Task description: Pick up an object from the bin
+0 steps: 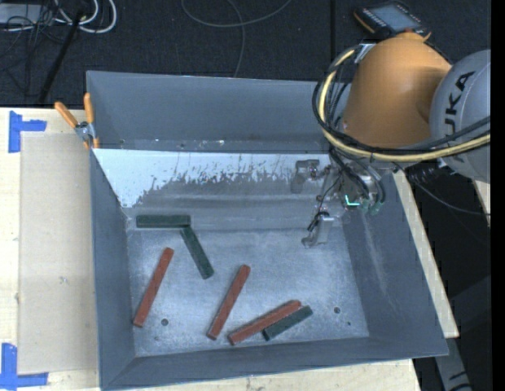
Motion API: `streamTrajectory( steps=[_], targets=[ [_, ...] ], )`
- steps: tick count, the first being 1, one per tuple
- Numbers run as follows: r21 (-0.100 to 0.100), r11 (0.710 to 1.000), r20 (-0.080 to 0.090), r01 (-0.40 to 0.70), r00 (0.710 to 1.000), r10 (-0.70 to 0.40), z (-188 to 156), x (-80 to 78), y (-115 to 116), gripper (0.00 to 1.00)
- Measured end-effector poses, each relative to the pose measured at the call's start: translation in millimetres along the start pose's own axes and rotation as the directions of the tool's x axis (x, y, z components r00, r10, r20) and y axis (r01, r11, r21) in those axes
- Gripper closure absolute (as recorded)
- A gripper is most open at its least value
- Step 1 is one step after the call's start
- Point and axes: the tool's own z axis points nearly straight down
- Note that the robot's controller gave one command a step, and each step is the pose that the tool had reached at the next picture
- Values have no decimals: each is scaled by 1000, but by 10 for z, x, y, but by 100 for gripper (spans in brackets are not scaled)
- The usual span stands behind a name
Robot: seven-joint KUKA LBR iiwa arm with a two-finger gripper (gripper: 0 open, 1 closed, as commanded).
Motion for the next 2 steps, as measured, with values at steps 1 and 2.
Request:
streamTrajectory(
  steps=[1, 2],
  targets=[
    [0, 1000, 7, 0, 1000, 0, -36, -13, 0, 0],
    [1, 995, 8, 98, 995, -98, 477, 272, 147, 0]
  ],
)
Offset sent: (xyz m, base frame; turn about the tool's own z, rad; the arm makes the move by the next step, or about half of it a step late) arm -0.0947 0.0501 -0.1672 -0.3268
